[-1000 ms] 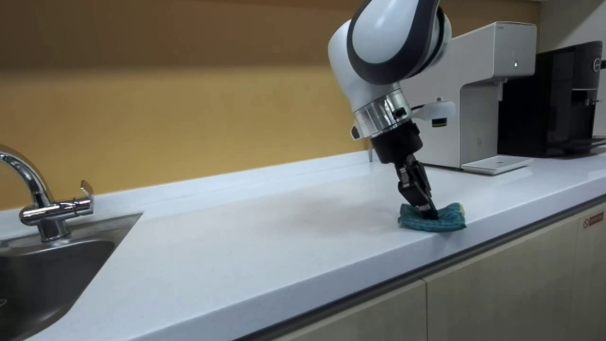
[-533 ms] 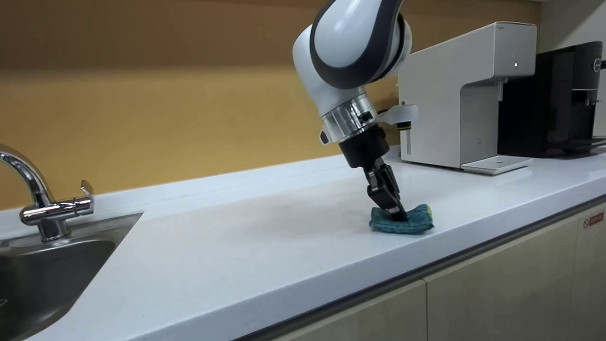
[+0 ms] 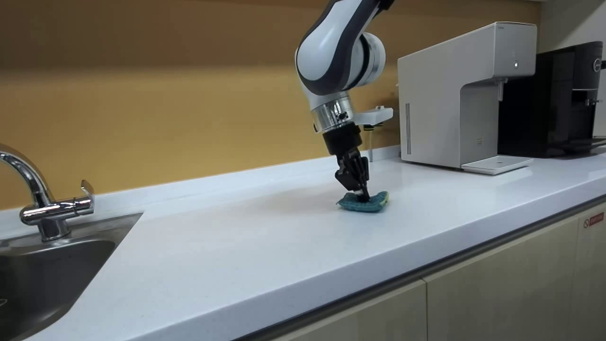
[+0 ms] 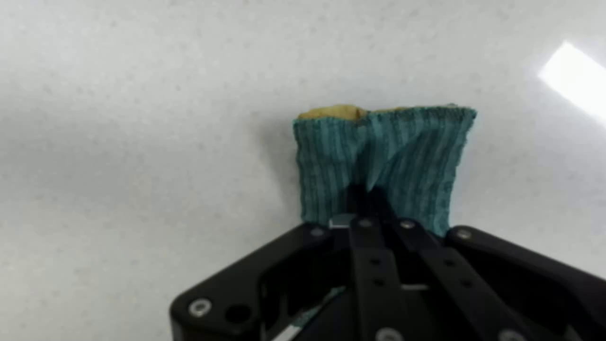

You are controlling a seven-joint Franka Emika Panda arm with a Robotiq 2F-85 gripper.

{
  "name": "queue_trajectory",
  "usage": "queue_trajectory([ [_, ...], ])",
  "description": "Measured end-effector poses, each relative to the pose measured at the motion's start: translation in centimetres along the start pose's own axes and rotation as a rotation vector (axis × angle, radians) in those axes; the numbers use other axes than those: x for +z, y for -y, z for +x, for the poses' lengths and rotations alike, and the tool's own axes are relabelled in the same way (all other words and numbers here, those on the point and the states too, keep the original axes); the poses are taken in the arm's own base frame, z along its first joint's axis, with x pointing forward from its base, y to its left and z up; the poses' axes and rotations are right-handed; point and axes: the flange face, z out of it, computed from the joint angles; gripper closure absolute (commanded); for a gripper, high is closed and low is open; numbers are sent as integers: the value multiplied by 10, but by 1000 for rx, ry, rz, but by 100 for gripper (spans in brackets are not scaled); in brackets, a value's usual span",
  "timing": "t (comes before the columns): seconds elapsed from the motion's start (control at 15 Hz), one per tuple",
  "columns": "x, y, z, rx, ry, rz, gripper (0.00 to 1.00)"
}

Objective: Use the sponge to clean the surface

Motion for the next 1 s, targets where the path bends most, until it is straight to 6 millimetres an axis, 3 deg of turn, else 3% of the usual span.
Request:
queue_trajectory([
  [0.2, -1, -42, 4, 90, -40, 33, 99],
  [0.4, 3, -71, -6, 154, -52, 53, 99],
  [0.67, 8, -82, -17, 180, -30, 74, 99],
  [0.73, 8, -81, -19, 180, -27, 74, 73],
  [0.8, 8, -79, -21, 178, -23, 75, 72],
  [1.0, 6, -71, -26, 177, -11, 93, 53],
])
